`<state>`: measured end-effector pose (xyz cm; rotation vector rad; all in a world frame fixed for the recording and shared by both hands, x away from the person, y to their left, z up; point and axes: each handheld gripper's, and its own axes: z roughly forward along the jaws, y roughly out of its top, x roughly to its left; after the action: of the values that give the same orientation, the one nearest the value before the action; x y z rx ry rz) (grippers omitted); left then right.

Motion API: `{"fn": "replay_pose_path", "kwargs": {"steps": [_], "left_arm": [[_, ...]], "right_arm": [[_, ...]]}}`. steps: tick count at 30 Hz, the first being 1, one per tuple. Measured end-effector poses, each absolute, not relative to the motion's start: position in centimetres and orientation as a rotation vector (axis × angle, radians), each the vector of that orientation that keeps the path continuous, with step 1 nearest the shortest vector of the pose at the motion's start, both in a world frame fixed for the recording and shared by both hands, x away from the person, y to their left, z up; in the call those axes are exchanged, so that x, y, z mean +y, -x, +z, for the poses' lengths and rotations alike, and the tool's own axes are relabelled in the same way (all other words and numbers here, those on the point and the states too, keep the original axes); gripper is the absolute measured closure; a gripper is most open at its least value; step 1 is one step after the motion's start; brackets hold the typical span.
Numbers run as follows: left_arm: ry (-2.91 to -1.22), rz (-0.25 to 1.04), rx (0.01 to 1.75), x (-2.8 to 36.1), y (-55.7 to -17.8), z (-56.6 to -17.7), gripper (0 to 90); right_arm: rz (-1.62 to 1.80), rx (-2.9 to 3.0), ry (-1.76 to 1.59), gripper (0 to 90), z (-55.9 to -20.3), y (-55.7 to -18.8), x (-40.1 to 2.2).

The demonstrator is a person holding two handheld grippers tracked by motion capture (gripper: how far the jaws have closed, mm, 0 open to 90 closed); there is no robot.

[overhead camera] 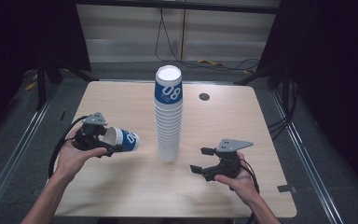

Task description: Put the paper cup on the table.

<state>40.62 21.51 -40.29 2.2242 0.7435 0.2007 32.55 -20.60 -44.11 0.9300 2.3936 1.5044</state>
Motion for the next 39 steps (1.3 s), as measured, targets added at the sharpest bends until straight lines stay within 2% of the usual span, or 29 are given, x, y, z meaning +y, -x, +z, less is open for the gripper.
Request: {"fn": "replay_pose_path", "kwargs": {"steps": [8, 39], "left_arm": [[-2.315, 0.229, 0.797, 20.7, -42.1, -40.5, 18.9], [-2.625, 0.172, 0.882, 19.9, -46.0, -41.3, 17.4]], "right_arm": [[1.479, 2.39, -0.931, 16.8, -44.5, -32.3, -20.7], [1.473, 2.404, -0.953, 15.8, -45.0, -32.5, -20.7]]}}
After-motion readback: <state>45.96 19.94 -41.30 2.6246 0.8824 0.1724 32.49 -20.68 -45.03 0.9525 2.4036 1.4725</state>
